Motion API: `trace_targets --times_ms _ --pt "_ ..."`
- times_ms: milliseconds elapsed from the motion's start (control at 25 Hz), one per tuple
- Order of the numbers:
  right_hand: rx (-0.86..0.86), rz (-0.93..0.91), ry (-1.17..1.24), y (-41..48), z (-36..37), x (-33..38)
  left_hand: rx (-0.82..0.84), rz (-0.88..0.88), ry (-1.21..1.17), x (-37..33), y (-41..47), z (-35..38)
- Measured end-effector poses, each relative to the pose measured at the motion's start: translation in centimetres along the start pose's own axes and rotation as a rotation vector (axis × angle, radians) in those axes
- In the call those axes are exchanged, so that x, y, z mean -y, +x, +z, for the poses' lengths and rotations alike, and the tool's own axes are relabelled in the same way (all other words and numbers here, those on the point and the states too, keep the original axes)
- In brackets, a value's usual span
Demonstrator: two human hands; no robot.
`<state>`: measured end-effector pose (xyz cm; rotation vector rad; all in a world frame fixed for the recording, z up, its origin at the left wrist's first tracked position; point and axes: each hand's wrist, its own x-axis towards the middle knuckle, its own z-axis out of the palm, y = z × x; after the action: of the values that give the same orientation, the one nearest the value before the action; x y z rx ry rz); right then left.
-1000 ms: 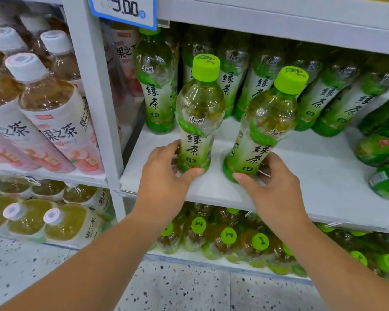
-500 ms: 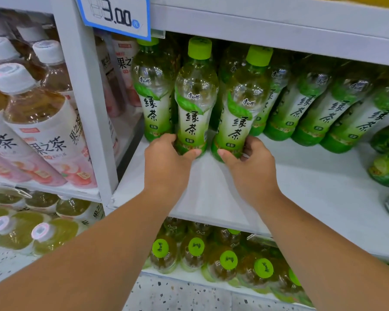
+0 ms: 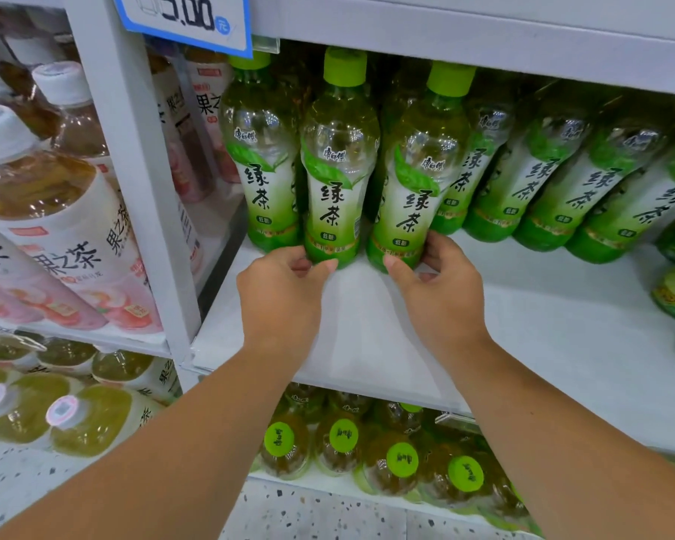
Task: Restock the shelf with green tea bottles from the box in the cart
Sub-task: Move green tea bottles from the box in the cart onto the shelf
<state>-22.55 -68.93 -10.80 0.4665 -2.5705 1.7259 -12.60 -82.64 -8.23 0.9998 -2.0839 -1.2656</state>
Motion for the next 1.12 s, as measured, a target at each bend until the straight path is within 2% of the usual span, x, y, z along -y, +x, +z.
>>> trace_targets --times_ms 360,760,1120 --pt "0.004 -0.05 -0.104 0.0 0.4 0.6 -0.057 -0.026 0.12 -0.8 0.3 0.5" --pt "0.0 -0.039 -0.117 -0.1 0.4 0.9 -0.048 -0.034 0.039 -0.2 0.4 0.8" --pt "-0.011 -0.029 -0.098 -0.3 0.4 1.1 0.045 -0.014 0.054 0.2 0.8 0.3"
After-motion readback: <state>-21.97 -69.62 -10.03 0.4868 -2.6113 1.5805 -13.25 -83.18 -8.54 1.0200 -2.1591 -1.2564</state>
